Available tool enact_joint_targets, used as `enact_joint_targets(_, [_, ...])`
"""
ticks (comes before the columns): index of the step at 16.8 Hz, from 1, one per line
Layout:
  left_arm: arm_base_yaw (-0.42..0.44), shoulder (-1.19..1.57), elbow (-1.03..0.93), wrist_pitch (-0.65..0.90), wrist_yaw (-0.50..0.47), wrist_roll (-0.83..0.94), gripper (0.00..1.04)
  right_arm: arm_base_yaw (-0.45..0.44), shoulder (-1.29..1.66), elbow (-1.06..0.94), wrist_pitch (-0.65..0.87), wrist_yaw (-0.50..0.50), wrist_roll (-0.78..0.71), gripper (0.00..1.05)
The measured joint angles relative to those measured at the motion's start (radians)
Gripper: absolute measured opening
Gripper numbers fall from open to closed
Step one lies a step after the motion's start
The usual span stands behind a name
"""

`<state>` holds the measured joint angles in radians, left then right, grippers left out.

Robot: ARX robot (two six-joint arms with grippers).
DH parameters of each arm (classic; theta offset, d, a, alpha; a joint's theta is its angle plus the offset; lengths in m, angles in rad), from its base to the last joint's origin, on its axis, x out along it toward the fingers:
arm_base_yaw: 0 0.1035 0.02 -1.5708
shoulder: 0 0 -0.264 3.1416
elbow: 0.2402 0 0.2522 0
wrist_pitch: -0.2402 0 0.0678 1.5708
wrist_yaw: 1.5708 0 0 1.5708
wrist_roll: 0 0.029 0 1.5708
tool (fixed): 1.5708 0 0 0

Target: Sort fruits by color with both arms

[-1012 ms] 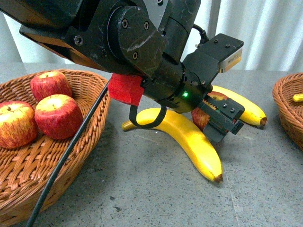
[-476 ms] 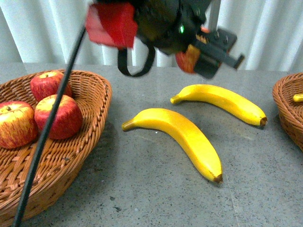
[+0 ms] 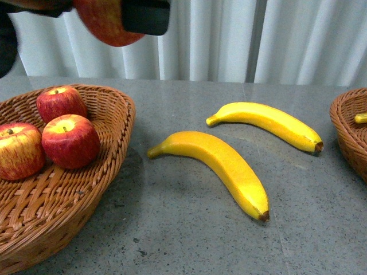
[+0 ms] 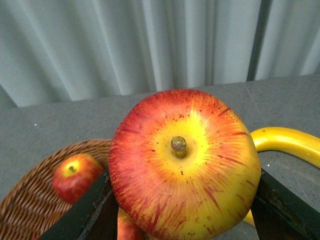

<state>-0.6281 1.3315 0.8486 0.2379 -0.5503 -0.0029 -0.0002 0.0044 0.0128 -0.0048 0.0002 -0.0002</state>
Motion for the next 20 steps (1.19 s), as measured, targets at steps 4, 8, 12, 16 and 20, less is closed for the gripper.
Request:
enact_joint_targets(4, [-0.022,-0.273,-0.242,-0.1,-0.174,-0.178,0.65,0.0,0.0,0.0,0.0,0.0,0.0,0.98])
enact_joint_targets(8, [0.061,-0.332,-0.327,-0.132,-0.169,-0.234,0.65,0.0,0.0,0.0,0.0,0.0,0.0,0.98])
enact_joint_targets(12, [0.098,-0.335,-0.346,-0.132,-0.167,-0.234,0.65,0.0,0.0,0.0,0.0,0.0,0.0,0.98])
enact_joint_targets(16, [0.122,-0.336,-0.355,-0.135,-0.162,-0.237,0.75,0.0,0.0,0.0,0.0,0.0,0.0,0.98])
enact_joint_targets(20, [0.116,-0.344,-0.355,-0.124,-0.142,-0.233,0.98,0.0,0.0,0.0,0.0,0.0,0.0,0.98])
